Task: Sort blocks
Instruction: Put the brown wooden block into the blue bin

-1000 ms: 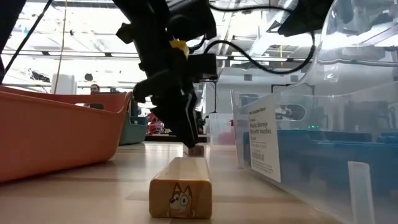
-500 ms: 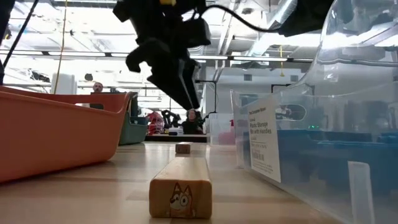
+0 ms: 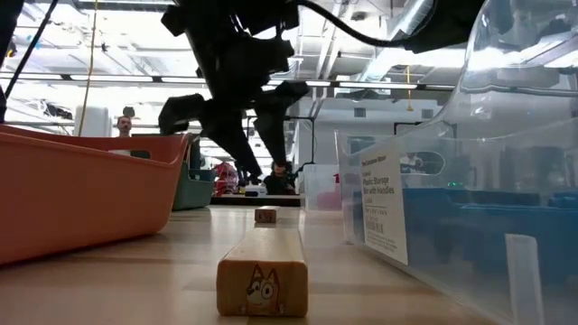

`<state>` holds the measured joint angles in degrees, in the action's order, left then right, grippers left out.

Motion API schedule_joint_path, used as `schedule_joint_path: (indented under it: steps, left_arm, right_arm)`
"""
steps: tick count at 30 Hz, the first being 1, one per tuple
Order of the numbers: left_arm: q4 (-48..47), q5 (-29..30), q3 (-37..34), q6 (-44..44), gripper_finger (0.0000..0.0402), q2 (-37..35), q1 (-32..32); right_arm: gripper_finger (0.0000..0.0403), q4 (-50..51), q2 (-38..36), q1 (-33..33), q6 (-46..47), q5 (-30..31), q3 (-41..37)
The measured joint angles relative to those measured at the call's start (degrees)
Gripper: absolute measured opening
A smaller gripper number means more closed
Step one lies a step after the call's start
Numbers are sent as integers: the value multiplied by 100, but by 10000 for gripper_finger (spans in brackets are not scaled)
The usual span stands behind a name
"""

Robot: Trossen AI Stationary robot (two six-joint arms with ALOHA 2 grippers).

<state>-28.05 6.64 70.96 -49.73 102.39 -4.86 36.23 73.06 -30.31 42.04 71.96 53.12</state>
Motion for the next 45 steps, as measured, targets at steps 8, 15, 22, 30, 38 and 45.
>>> schedule_joint_path:
  steps: [8,15,22,30,38,45]
  left_arm:
    - [65,49,-7,-1463,171,257,43]
    - [43,491,-5,-2220,216,664,-86]
    - [260,651,2,-2528,248,738,-78]
    - [44,525,2,-2420,234,743,80]
    - [-68,325,2,-2149,198,741,133]
    - [-118,290,2,-2098,178,741,146]
  right_arm:
    - [136,-11,0,-8,0,0,0]
    - [136,-40,0,-8,-25,0,0]
    - [136,-24,0,-8,-31,-2,0]
    - [136,-33,0,-4,-46,-4,0]
    - [136,-68,0,-6,-46,-7,0]
    - [136,-70,0,-6,-46,-7,0]
